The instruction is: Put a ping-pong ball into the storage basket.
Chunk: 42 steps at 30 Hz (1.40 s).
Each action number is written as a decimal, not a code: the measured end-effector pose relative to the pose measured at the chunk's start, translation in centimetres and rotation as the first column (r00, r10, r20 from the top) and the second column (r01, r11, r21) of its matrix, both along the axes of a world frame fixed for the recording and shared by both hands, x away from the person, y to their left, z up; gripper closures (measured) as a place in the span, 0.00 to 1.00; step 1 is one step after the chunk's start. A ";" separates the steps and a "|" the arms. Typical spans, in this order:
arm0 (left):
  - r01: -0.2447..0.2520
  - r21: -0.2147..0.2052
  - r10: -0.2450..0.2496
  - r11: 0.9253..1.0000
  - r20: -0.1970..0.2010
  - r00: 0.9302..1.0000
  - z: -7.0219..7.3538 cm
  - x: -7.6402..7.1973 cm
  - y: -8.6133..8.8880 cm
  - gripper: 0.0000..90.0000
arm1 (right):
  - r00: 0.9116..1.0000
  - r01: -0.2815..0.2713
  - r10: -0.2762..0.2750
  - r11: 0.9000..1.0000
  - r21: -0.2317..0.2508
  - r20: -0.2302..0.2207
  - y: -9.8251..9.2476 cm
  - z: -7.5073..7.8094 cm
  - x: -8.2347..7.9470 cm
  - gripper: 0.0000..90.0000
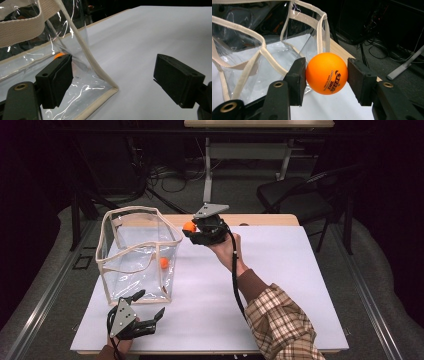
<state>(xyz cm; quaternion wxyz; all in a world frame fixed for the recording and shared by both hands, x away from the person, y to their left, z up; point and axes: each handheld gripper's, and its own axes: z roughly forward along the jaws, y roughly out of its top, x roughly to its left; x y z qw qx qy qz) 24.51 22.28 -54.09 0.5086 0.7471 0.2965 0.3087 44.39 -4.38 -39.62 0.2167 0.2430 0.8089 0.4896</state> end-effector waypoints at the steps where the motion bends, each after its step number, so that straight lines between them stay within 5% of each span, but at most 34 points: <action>1: 0.001 -0.001 -0.001 1.000 0.000 1.000 0.0 0.0 0.0 0.18 | 1.000 -0.001 0.001 1.000 0.000 0.000 0.1 0.0 0.0 0.56; 42: 0.004 0.005 -0.004 1.000 0.001 1.000 0.0 0.0 0.0 0.18 | 1.000 -0.025 0.025 1.000 0.008 0.018 2.6 1.0 0.9 0.56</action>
